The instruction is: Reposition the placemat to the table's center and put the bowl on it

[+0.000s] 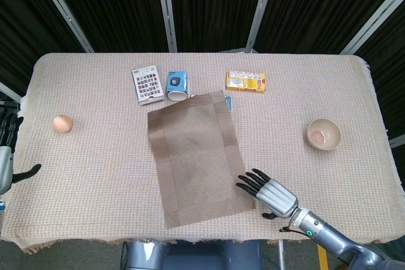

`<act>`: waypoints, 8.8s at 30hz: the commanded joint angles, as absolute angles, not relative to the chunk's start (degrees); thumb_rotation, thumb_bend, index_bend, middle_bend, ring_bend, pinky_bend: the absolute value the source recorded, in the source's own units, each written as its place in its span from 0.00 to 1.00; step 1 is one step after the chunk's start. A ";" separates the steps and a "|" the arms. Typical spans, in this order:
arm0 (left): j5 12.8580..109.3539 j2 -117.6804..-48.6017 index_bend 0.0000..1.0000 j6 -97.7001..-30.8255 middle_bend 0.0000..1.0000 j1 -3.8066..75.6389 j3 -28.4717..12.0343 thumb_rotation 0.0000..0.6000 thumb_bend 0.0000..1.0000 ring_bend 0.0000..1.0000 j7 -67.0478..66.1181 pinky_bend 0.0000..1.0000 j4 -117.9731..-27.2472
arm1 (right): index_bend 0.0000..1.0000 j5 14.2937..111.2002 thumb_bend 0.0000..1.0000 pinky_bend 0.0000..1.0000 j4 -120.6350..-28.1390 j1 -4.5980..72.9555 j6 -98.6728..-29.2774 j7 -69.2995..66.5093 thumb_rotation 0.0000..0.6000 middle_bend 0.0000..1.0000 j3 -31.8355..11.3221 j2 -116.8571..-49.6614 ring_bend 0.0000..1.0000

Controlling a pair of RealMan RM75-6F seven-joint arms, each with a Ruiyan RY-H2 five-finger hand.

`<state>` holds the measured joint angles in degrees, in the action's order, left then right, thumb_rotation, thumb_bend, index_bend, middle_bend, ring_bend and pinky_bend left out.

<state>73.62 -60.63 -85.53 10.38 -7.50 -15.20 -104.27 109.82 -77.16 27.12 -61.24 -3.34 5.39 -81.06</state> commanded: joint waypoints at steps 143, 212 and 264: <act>100.37 -97.52 0.21 -58.29 0.00 40.29 -1.38 1.00 0.16 0.00 1.17 0.00 -62.04 | 0.00 80.38 0.00 0.00 -93.93 9.96 -86.31 4.95 1.00 0.00 -2.54 -65.38 0.00; 98.50 -107.07 0.27 -58.58 0.00 45.65 3.27 1.00 0.36 0.00 2.47 0.00 -52.33 | 0.00 83.13 0.00 0.00 -95.58 7.20 -87.74 0.47 1.00 0.00 -6.69 -62.86 0.00; 95.76 -100.16 0.69 -59.38 0.00 44.58 4.26 1.00 0.55 0.00 -1.87 0.00 -70.09 | 0.00 86.18 0.00 0.00 -96.57 6.13 -89.91 -1.19 1.00 0.00 -7.43 -62.21 0.00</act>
<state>97.07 -103.37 -59.96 45.76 3.67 1.50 -64.67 86.08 -96.47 6.19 -89.81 -1.16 -7.46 -62.28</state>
